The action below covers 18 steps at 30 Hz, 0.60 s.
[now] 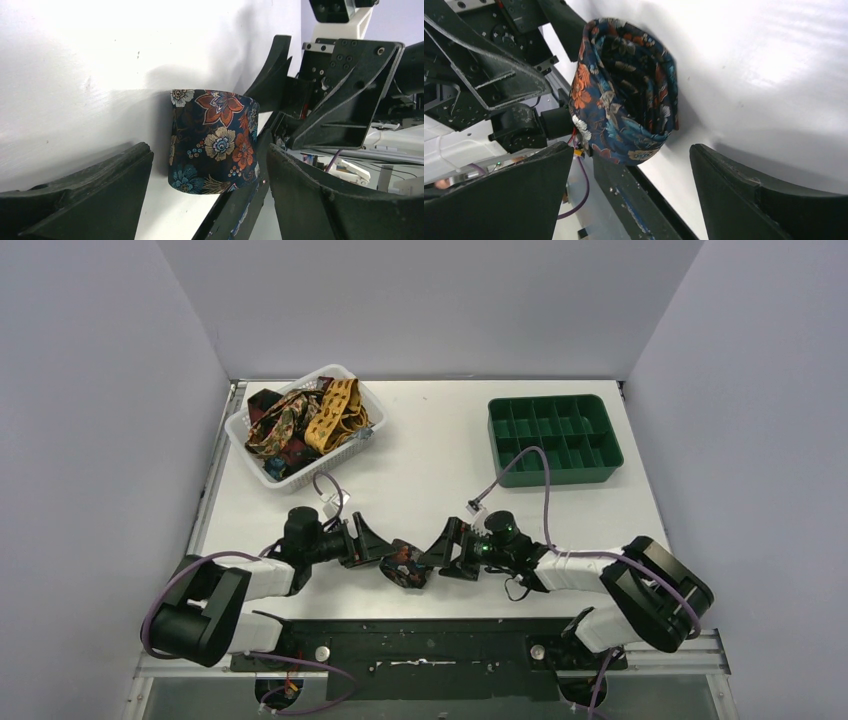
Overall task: Roll the ties
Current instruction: Pick up the tie at the center of the board.
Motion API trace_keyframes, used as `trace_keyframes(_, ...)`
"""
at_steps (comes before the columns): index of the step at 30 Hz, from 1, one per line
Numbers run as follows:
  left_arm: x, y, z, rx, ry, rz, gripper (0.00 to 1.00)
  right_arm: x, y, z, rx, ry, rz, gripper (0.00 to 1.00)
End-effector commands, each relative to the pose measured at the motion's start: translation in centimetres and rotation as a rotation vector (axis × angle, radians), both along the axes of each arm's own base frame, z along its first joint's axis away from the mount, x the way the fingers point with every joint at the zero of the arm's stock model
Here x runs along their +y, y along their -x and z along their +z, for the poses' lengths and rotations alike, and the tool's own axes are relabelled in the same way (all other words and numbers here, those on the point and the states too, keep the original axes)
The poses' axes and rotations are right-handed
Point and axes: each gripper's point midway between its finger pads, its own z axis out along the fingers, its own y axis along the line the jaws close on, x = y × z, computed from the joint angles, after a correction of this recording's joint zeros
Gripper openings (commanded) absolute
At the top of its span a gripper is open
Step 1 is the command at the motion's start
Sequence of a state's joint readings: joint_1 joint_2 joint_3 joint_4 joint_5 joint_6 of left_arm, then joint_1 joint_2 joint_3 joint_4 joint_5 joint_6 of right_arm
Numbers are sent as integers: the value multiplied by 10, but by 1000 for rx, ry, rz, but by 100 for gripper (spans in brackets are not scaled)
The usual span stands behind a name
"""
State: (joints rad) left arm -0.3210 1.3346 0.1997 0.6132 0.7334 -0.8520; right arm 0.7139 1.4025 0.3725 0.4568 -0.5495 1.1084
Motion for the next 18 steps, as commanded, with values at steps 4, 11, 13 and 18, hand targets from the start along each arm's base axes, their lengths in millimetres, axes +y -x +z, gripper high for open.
trace_keyframes(4,-5,5,0,-25,2,-41,81,17,12,-2,74,-95,-16,78)
trace_keyframes(11,-14,11,1,-14,37,-63,81,28,9,-6,104,-159,-11,56)
trace_keyframes(13,-15,11,4,-19,56,-53,81,28,8,-9,109,-154,-14,51)
trace_keyframes(18,-22,11,4,-12,65,-73,80,30,7,-12,117,-154,-13,46)
